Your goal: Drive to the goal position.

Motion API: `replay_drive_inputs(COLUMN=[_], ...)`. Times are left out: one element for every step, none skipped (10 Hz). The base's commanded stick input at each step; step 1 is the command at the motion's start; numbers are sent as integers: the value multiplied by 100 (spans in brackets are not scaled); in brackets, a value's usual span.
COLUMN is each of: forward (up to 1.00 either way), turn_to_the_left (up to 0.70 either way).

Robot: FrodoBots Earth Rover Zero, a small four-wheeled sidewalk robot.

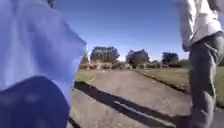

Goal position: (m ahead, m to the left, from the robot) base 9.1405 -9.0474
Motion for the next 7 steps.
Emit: replay_drive_inputs(forward=[70,70,70,70,70,70,70], turn_to_the_left=[0,0,0,0,0,0,0])
